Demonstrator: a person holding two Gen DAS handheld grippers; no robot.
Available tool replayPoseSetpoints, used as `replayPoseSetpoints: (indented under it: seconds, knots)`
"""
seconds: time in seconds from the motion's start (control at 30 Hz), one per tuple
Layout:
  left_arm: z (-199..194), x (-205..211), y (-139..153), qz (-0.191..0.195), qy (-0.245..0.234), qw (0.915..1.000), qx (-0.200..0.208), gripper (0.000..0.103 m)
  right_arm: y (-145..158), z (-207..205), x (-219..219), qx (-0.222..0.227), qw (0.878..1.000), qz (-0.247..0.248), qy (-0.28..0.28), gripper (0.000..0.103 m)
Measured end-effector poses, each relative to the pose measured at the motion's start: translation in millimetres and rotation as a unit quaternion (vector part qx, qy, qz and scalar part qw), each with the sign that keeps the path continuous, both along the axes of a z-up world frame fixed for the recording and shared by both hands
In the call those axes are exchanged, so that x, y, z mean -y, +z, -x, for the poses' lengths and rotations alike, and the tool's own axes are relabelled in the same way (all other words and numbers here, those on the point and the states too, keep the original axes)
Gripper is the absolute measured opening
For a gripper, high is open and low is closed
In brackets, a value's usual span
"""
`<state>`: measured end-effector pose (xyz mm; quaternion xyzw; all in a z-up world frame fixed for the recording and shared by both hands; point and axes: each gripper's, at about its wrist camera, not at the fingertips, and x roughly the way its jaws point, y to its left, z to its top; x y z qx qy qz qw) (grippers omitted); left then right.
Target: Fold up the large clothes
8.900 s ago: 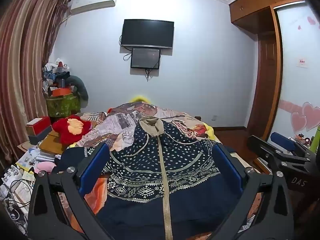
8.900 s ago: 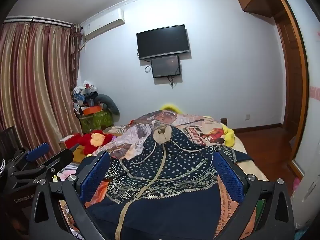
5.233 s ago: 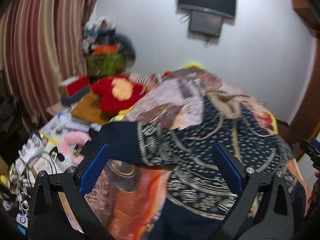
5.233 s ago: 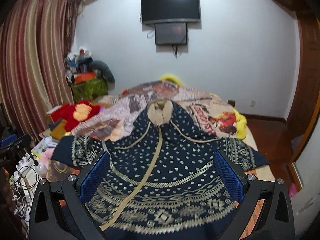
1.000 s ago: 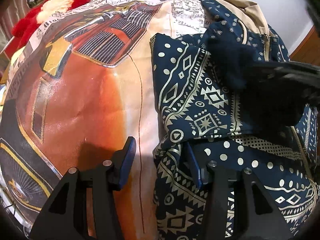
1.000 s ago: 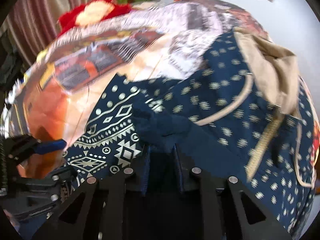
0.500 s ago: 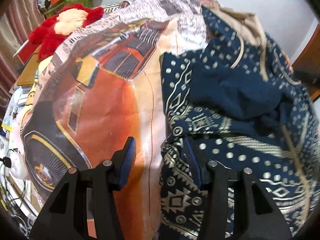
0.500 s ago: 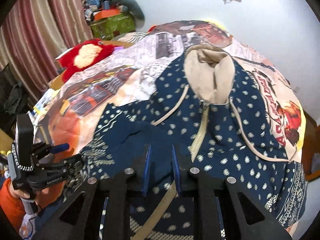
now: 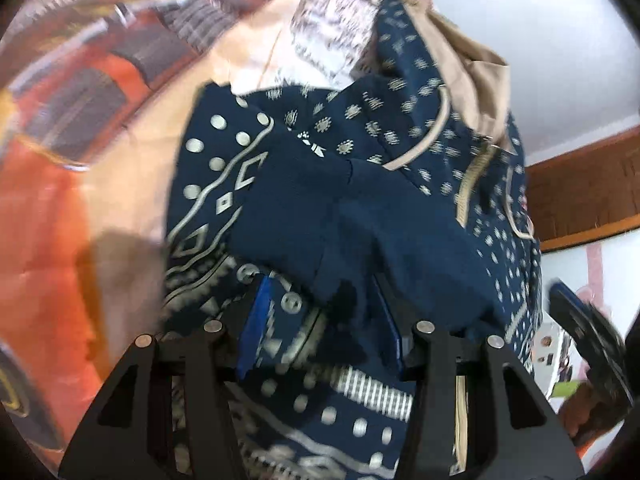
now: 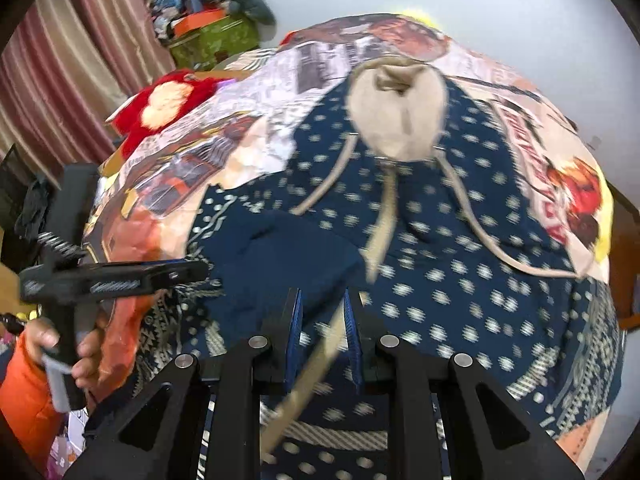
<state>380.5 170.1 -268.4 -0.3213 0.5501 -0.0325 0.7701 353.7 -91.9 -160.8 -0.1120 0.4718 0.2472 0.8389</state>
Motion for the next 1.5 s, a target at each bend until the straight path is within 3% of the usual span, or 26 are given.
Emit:
replayPoseSetpoints:
  seconds: [0.07,0.13,0.2,0.33,0.43,0.53,0.63,0.8,0.97,1.1,1.2,1.27,1.33,1.37,1.4,1.43,1.5]
  knots:
    - [-7,-1,-7,0.0,0.022,0.9997,-0.007,0.042,6,-1,20,0.004,1.0,-0.006,-0.011,0.017]
    - [-14,-1,-11,-0.003,0.035,0.9993,-0.012,0.016,11,0,36,0.008,1.0,-0.01,-0.019,0.017]
    - [-20,2,-9,-0.008,0.041,0.9991,-0.01,0.009,16,0,53,0.011,0.999,-0.015,-0.027,0.017]
    - [-22,25,27,-0.07,0.018,0.9966,0.039,0.008,25,5,85,0.026,0.999,-0.022,-0.04,0.017]
    - [-24,64,80,-0.13,-0.024,0.9854,0.108,0.008,30,9,103,0.041,0.997,-0.028,-0.053,0.017]
    - [-24,104,126,-0.145,-0.066,0.9734,0.165,0.008,35,13,119,0.056,0.996,-0.037,-0.067,0.017]
    - [-29,144,155,-0.125,-0.112,0.965,0.201,0.008,41,17,132,0.063,0.994,-0.049,-0.074,0.017]
    - [-41,223,146,-0.1,-0.193,0.9578,0.188,0.008,53,30,152,0.081,0.991,-0.059,-0.083,0.017]
    - [-32,276,96,-0.081,-0.272,0.9508,0.124,0.008,56,41,173,0.083,0.99,-0.06,-0.096,0.018]
    - [-19,301,71,-0.099,-0.33,0.9362,0.069,0.019,48,44,185,0.068,0.99,-0.062,-0.111,0.018]
    - [-7,287,81,-0.116,-0.327,0.9342,0.082,0.022,41,43,190,0.047,0.989,-0.078,-0.119,0.019]
    - [4,257,100,-0.121,-0.302,0.9386,0.115,0.038,37,41,189,0.039,0.989,-0.079,-0.122,0.024]
    - [12,222,114,-0.131,-0.264,0.9442,0.148,0.066,36,39,184,0.035,0.989,-0.08,-0.121,0.05]
    - [16,204,120,-0.142,-0.241,0.9463,0.162,0.069,35,38,180,0.031,0.989,-0.084,-0.12,0.059]
    - [22,177,122,-0.163,-0.21,0.9481,0.173,0.07,34,38,176,0.028,0.989,-0.089,-0.116,0.077]
    - [25,156,120,-0.181,-0.192,0.9497,0.169,0.07,33,37,169,0.023,0.989,-0.099,-0.105,0.084]
    - [28,122,108,-0.203,-0.162,0.9547,0.145,0.07,30,35,158,0.016,0.991,-0.103,-0.085,0.085]
